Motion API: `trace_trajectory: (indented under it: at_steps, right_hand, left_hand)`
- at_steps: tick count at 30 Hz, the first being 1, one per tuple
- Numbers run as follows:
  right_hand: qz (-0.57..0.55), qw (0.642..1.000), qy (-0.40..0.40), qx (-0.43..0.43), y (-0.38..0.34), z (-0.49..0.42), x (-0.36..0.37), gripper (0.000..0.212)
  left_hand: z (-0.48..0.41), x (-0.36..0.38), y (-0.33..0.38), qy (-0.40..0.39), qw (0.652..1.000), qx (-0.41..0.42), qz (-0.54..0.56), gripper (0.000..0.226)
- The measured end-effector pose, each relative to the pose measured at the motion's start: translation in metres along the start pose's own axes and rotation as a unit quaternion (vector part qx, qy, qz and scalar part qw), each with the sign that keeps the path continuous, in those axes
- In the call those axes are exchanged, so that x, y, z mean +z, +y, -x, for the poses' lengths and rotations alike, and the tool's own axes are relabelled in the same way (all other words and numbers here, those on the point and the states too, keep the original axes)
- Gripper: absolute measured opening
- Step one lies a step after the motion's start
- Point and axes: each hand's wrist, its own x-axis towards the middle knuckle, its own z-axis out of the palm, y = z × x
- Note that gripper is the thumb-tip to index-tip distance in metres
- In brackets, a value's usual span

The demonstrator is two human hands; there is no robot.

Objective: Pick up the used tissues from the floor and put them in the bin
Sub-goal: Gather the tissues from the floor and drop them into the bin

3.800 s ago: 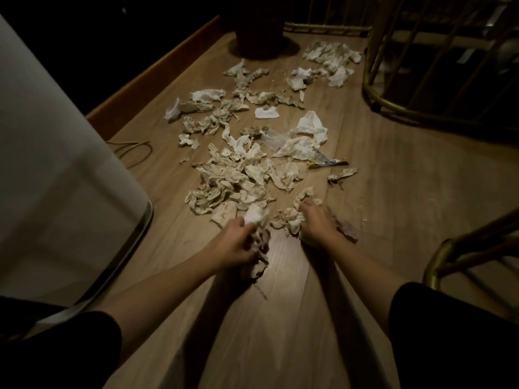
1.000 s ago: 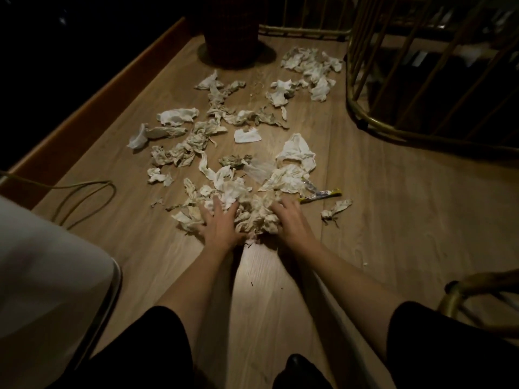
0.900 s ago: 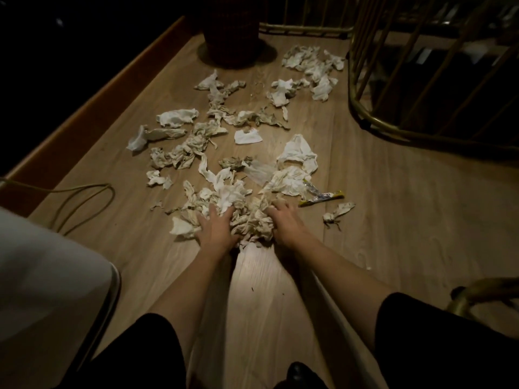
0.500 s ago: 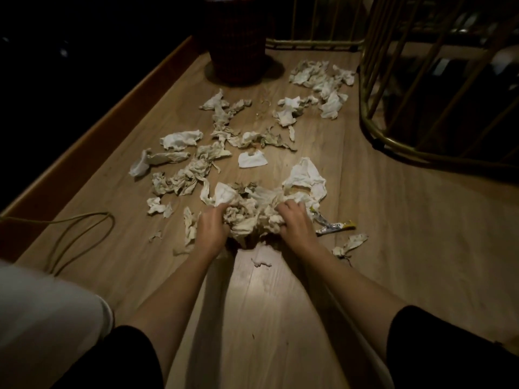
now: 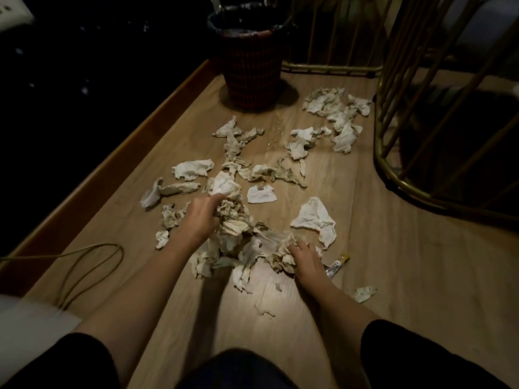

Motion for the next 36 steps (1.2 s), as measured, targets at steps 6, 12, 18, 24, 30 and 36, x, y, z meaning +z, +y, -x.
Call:
trace_trajectory:
  at_steps: [6, 12, 18, 24, 30, 36]
  right_hand:
    - [-0.043, 0.999, -0.024, -0.017, -0.022, -0.03, -0.045, 0.044]
    - [-0.102, 0.993, 0.042, -0.039, -0.067, -0.095, -0.092, 0.052]
    - [-0.149, 0.985, 0.078, -0.02, -0.112, -0.139, -0.131, 0.058]
    - [-0.156, 0.984, 0.083, -0.005, -0.156, -0.165, -0.208, 0.058]
    - [-0.136, 0.988, 0.076, 0.017, -0.206, -0.208, -0.322, 0.057]
    - [-0.136, 0.987, 0.087, -0.007, -0.23, -0.296, -0.422, 0.058]
  left_hand:
    - [-0.007, -0.026, -0.013, -0.018, 0.999, 0.007, -0.027, 0.057]
    - [-0.07, -0.053, -0.027, -0.02, 1.0, -0.01, -0.012, 0.055]
    - [-0.11, -0.079, -0.031, -0.038, 0.998, -0.044, 0.022, 0.054]
    - [-0.124, -0.131, -0.029, -0.037, 0.996, -0.061, 0.054, 0.059]
    - [-0.183, -0.239, -0.01, -0.023, 0.992, -0.087, 0.092, 0.06]
    - [-0.286, -0.325, 0.007, 0.017, 0.993, -0.06, 0.096, 0.054]
